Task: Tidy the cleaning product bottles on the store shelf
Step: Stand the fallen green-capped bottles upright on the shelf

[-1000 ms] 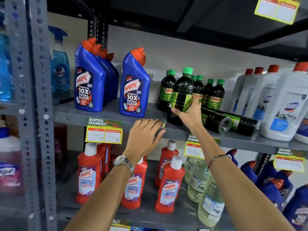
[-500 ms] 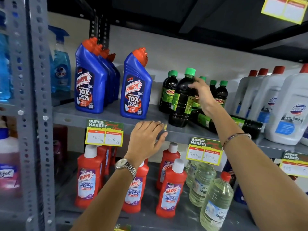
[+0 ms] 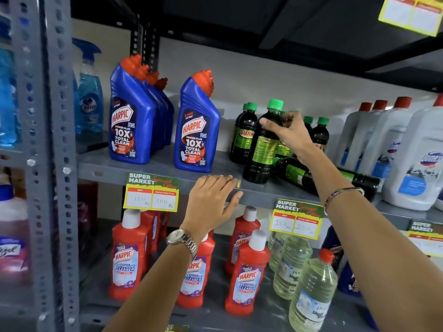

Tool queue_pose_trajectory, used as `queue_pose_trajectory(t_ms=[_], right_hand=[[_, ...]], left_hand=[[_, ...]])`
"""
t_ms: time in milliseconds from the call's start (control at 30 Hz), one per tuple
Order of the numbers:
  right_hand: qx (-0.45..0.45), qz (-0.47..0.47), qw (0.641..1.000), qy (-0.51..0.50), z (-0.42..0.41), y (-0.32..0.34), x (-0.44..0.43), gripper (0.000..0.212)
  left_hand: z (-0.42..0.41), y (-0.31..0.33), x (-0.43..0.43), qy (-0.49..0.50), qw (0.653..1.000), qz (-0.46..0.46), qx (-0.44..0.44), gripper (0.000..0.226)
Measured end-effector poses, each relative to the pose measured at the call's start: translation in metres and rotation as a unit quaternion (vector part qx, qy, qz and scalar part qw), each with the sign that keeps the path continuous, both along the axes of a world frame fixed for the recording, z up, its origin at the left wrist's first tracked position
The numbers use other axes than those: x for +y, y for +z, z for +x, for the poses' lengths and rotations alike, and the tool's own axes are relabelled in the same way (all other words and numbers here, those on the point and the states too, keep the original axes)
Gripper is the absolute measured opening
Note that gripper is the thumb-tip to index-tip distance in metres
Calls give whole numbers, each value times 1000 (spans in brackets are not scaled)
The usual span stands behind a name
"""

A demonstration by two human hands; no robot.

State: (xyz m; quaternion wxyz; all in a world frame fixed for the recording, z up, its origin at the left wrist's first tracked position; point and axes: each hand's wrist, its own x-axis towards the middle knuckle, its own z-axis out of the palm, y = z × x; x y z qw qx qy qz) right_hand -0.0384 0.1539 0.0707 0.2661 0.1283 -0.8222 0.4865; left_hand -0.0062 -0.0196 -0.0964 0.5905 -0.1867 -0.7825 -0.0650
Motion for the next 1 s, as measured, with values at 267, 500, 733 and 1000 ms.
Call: queue_pose_trajectory(t_ms=[267, 500, 733, 1000], right_hand=[[-41, -60, 995, 76, 4, 5, 0, 43], [-2, -42, 999, 20, 3, 4, 2, 61], [-24, -89, 992, 89, 2, -7, 3, 44], [4, -57, 997, 55, 0, -1, 6, 53]], left_hand=[[0, 0, 0, 0, 1000, 1, 2, 34], [1, 0, 1, 2, 1000, 1, -12, 35], [1, 0, 0, -1, 1000, 2, -8, 35], [1, 0, 1, -2, 1000, 5, -8, 35]])
